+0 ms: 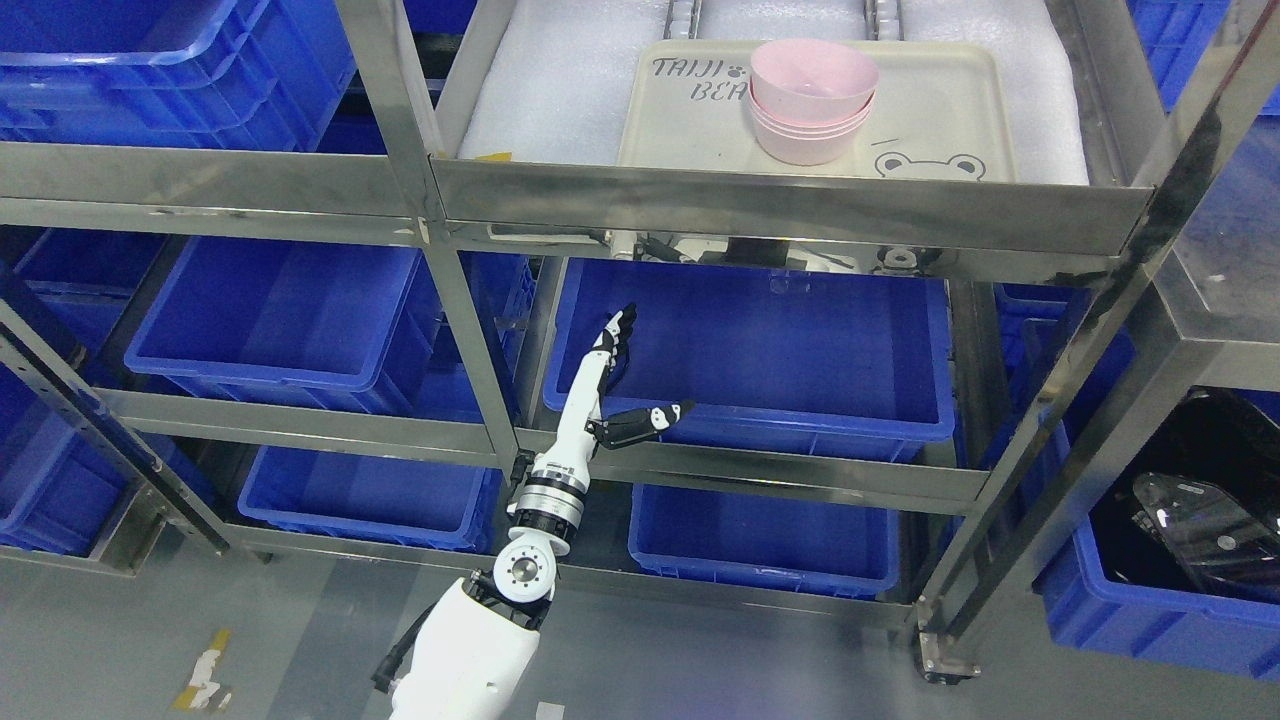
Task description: Stack pink IKEA bowl on shelf middle layer
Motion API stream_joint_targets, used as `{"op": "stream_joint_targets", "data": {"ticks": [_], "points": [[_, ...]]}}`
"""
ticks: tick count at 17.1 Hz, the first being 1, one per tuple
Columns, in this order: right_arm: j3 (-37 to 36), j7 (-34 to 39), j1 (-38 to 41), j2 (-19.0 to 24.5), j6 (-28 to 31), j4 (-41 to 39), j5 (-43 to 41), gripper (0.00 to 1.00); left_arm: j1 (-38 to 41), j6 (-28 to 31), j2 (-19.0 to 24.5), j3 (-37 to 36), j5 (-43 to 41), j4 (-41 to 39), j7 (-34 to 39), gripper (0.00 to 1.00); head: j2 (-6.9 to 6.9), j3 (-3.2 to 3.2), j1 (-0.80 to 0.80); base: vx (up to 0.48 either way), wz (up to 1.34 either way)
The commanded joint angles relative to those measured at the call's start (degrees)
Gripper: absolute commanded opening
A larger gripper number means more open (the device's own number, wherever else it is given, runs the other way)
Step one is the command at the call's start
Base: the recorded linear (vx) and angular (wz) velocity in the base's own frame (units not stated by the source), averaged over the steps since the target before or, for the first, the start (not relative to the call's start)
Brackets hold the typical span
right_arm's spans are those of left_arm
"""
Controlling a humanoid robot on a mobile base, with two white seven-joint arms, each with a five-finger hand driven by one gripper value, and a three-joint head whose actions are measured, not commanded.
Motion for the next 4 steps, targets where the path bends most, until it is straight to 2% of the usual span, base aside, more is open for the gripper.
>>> {"op": "stream_joint_targets", "data": {"ticks": [1, 4], "points": [[0.0, 0.0, 1.3, -1.0, 0.0, -1.0, 0.0, 1.0, 0.5, 0.2, 1.0, 3.4, 5.0, -4.9, -3.4, 0.99, 0.0, 0.0, 0.0, 0.0, 0.0], [0.0, 0.0, 1.3, -1.0, 0.0, -1.0, 0.0, 1.0, 0.6, 0.3, 1.0, 2.9, 7.5, -5.7, -5.9, 0.99, 0.0, 0.0, 0.0, 0.0, 0.0]]}}
